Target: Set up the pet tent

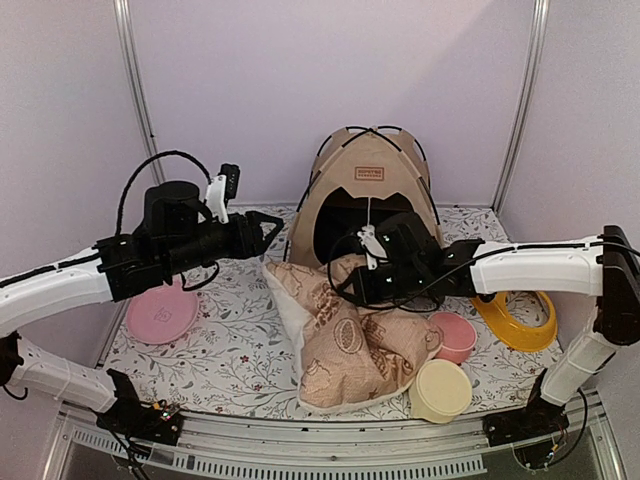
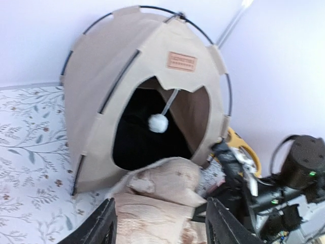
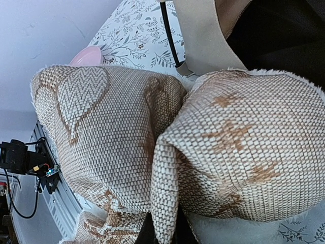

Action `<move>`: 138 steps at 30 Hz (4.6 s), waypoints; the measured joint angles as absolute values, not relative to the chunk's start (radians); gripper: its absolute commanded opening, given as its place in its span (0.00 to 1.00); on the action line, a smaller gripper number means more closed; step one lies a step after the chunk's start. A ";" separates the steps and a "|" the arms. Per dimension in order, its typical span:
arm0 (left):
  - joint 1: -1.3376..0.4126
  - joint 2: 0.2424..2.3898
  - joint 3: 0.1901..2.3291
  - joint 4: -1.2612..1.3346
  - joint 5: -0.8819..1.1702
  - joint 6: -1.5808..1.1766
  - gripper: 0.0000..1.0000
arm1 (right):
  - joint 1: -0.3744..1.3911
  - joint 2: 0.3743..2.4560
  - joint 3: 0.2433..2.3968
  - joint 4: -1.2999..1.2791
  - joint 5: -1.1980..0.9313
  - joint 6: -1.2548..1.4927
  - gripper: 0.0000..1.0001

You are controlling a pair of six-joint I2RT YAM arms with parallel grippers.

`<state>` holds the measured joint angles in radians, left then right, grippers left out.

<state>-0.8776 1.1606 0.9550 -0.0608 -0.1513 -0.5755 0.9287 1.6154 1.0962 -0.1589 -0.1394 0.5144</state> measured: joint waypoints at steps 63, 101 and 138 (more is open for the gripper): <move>-0.770 1.442 0.998 -0.006 0.056 -0.325 0.00 | 0.770 1.504 1.228 -0.504 0.173 0.640 0.00; -0.759 1.342 0.884 -0.014 0.251 -0.311 0.00 | 0.817 1.615 1.265 -0.246 0.168 0.445 0.92; -0.743 1.344 0.884 -0.028 0.286 -0.284 0.00 | 0.749 1.362 0.909 -0.442 0.068 0.484 0.00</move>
<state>-0.7429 1.3437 0.8837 -0.0284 0.2863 -0.2836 0.7494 1.3617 0.9092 -0.4423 0.0681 0.4839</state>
